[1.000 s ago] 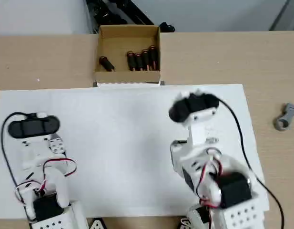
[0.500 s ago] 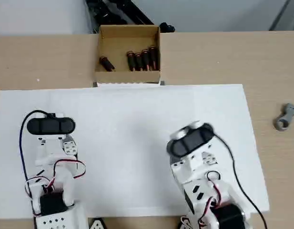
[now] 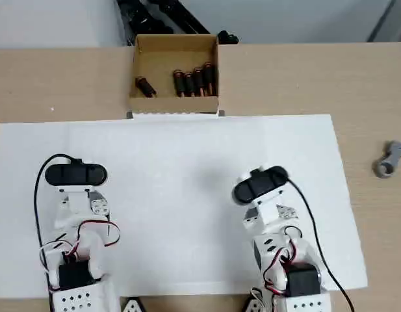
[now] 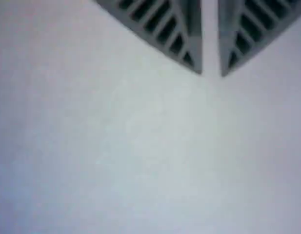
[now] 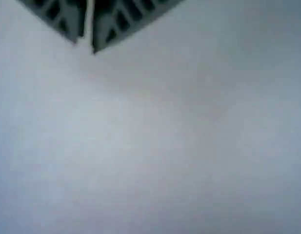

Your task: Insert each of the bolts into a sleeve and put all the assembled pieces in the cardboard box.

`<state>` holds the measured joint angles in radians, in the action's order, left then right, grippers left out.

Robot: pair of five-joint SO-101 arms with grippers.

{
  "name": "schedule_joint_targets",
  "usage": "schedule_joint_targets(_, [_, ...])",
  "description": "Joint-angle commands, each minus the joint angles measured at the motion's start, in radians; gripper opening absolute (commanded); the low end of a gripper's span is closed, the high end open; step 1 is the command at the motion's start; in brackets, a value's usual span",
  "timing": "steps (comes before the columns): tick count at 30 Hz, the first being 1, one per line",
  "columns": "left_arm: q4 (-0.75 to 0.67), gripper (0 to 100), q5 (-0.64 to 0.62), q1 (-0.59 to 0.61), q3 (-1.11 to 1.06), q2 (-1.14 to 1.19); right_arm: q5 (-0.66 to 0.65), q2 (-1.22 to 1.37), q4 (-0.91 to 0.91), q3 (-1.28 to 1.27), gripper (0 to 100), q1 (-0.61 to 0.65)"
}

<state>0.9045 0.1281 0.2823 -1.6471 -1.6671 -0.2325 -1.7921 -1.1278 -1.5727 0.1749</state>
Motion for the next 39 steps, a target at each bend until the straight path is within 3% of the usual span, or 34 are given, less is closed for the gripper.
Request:
schedule_joint_targets(1, [-0.025, 1, -0.005, -0.003, 0.01, -0.006, -0.006, -0.008, 0.051, -0.025, 0.6, -0.024])
schedule_joint_targets(9, [-0.025, 1, -0.008, -0.003, 0.01, -0.006, 0.215, -0.022, 0.054, -0.064, 0.6, -0.028])
schedule_joint_targets(13, [-0.025, 1, -0.149, -0.002, 0.012, -0.006, 0.308, -0.022, 0.054, -0.064, 0.6, -0.031])
schedule_joint_targets(16, [-0.025, 1, -0.207, -0.002, 0.016, -0.006, 0.307, -0.022, 0.054, -0.064, 0.6, -0.031])
schedule_joint_targets(39, [-0.025, 1, -0.209, 0.002, 0.016, -0.006, 0.305, -0.022, 0.054, -0.064, 0.6, -0.03])
